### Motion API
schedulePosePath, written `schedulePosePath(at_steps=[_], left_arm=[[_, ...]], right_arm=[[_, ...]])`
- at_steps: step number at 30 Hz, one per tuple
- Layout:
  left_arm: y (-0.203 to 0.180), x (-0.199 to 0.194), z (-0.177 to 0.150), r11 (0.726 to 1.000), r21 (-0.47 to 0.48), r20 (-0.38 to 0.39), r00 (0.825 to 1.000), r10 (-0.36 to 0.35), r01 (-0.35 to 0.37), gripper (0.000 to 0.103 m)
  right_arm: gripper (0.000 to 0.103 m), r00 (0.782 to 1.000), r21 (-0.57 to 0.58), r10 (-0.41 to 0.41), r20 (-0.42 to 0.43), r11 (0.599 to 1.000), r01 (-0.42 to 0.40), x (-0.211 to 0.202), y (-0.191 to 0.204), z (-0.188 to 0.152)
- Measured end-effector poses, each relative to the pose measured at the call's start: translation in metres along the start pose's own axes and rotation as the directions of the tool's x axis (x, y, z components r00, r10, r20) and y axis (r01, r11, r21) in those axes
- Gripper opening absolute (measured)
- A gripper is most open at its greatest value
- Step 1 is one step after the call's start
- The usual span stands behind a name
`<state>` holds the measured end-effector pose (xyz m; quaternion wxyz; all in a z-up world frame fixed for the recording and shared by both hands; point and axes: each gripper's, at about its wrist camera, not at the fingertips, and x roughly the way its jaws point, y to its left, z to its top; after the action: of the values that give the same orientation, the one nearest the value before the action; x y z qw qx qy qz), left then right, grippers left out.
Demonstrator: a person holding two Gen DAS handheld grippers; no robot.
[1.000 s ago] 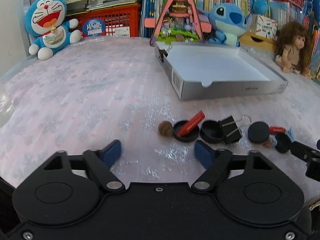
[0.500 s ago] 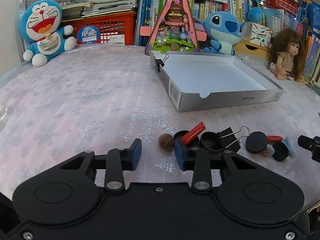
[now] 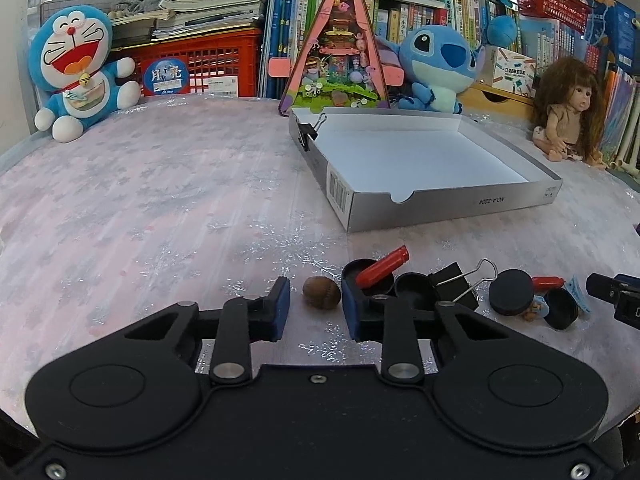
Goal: Organize rigid objects
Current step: 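Grasp the brown nut with the left tool while the right tool grasps the clear plastic disc, then carry the nut and the disc over the white tray with both tools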
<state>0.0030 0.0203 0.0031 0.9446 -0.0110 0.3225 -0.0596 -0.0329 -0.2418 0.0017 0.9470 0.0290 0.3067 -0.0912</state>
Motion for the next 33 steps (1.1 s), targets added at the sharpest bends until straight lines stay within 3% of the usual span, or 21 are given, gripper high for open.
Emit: schedulePosePath(at_steps=[5,11,19,25,33], left_arm=[[-0.001,0.002,-0.001,1.0,-0.002,0.005,1.0,-0.01,0.01,0.019],[-0.004,0.0,-0.001,1.0,0.008,0.02,1.0,-0.015,0.015,0.019],[-0.006,-0.01,0.01,1.0,0.005,0.052,0.998,-0.02,0.02,0.019],[-0.008,-0.009,0.039,0.998,-0.024,0.081,0.995,-0.052,0.054,0.019],[-0.019,0.021,0.093,0.996,-0.051,0.098,0.992,-0.075,0.08,0.019]], right_arm=[[0.049,1.0,-0.015,-0.007,0.013,1.0,0.007,0.0,0.001,-0.002],[0.033,1.0,-0.015,0.001,-0.002,1.0,-0.001,0.002,0.003,-0.002],[0.033,1.0,0.013,0.026,0.002,1.0,-0.026,-0.002,-0.002,0.007],[0.033,0.997,0.008,0.061,0.041,0.998,-0.061,0.004,0.001,0.035],[0.033,0.988,-0.002,0.149,0.05,0.989,-0.149,0.047,0.013,0.091]])
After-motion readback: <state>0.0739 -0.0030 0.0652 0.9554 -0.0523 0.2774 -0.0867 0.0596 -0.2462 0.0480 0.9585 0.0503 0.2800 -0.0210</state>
